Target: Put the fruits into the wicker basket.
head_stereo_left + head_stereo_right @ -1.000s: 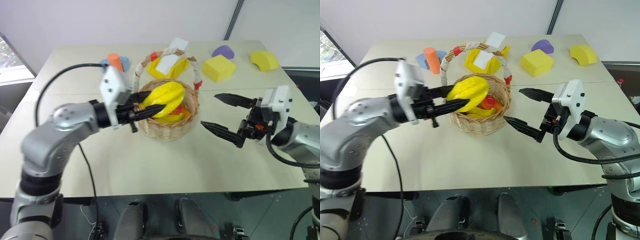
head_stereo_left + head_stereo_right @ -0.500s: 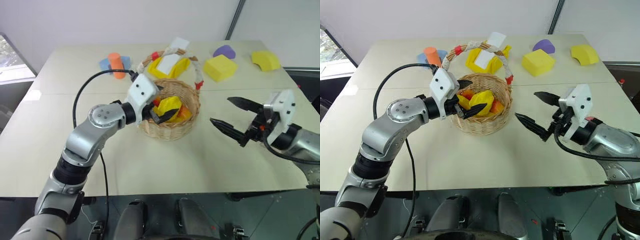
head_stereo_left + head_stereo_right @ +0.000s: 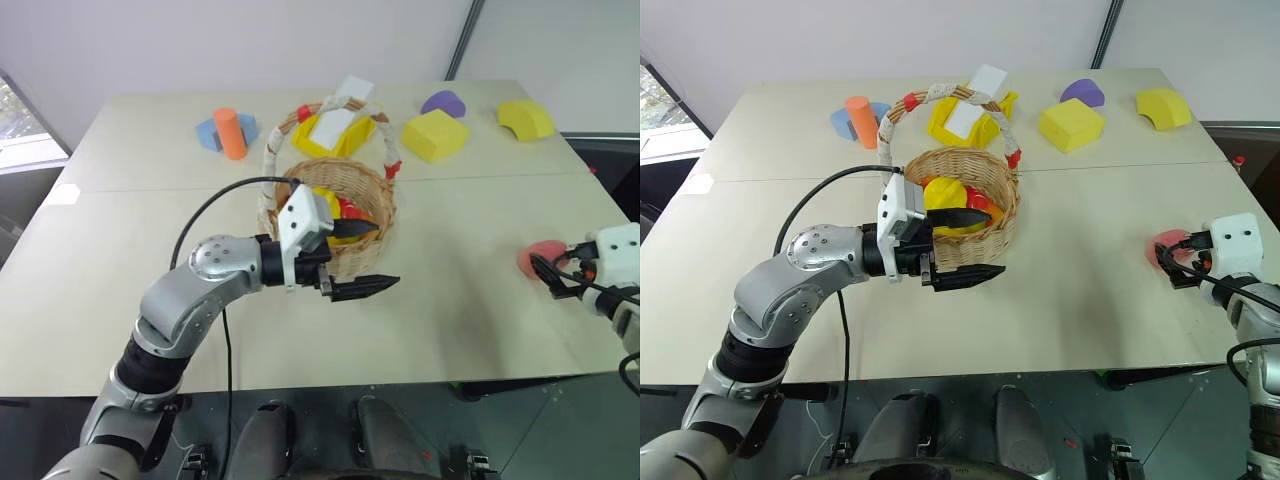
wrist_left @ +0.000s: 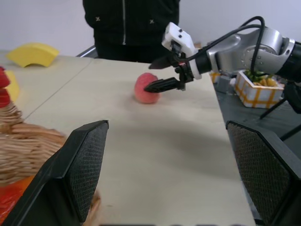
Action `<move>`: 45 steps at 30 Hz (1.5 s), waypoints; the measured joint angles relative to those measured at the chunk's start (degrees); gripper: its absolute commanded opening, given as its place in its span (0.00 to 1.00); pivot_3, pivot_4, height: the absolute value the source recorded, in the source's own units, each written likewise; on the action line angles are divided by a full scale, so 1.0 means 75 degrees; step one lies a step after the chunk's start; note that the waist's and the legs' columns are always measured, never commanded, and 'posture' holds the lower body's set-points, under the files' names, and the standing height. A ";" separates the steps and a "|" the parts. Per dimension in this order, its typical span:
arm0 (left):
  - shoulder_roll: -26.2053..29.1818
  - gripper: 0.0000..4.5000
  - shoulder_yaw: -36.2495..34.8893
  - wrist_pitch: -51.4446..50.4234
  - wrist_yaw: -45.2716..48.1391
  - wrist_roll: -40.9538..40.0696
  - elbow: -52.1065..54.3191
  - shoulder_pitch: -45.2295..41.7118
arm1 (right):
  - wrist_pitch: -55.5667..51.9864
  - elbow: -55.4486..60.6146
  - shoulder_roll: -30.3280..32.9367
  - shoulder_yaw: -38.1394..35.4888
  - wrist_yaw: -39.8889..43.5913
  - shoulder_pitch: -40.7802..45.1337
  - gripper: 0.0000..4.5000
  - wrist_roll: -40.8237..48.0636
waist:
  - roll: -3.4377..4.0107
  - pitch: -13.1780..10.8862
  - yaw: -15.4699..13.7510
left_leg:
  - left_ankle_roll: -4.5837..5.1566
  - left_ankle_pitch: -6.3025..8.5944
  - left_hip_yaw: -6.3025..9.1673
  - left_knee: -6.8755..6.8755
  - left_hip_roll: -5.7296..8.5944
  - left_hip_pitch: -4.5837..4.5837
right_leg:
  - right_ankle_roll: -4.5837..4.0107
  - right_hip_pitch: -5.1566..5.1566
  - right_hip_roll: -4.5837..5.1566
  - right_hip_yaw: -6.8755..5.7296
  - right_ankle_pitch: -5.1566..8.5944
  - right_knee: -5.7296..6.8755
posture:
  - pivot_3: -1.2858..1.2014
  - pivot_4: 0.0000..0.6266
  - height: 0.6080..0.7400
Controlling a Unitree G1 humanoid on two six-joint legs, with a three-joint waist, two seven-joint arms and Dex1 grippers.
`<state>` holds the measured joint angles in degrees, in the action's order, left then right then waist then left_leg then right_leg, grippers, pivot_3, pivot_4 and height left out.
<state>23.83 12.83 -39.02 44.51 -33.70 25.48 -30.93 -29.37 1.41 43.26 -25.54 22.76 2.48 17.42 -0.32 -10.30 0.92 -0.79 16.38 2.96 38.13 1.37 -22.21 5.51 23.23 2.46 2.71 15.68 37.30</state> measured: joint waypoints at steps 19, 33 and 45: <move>0.0125 0.97 -0.0280 0.0346 0.0009 0.0393 -0.0146 0.0466 | 0.0474 0.0076 -0.0162 0.0023 0.0720 0.0084 0.48 0.0274 | 0.0021 0.0003 0.0001 | 0.0002 0.0002 0.0001 -0.0001 -0.0001 -0.0002 | 0.0001 0.0003 0.0001 0.0000 0.0001 0.0000 | 0.52 0.24 1.00; 0.1409 0.97 -0.2500 0.0845 0.0583 -0.0178 -0.0337 0.2438 | -0.1121 0.4013 -0.1296 0.3279 0.1145 0.2960 0.48 0.2032 | 0.0001 0.0000 -0.0033 | -0.0001 0.0001 0.0027 0.0003 -0.0009 -0.0019 | -0.0002 0.0010 0.0025 -0.0018 0.0000 -0.0015 | 0.52 0.24 1.00; 0.1050 0.97 -0.2385 0.0817 -0.0102 -0.0252 0.0318 0.2581 | -0.1205 0.3084 -0.1837 0.4081 0.0588 0.3282 0.99 0.0953 | 0.0002 0.0000 -0.0017 | -0.0002 0.0001 0.0038 -0.0014 0.0004 -0.0037 | -0.0004 0.0030 0.0037 -0.0025 0.0000 -0.0019 | 0.52 0.24 1.00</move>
<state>31.71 -5.06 -32.89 43.74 -35.59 27.87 -11.58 -38.41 24.54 29.49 5.07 27.17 27.09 24.57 -0.31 -10.30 0.79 -0.81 16.39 3.25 38.03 1.40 -22.49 5.48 23.45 2.74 2.52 15.68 37.16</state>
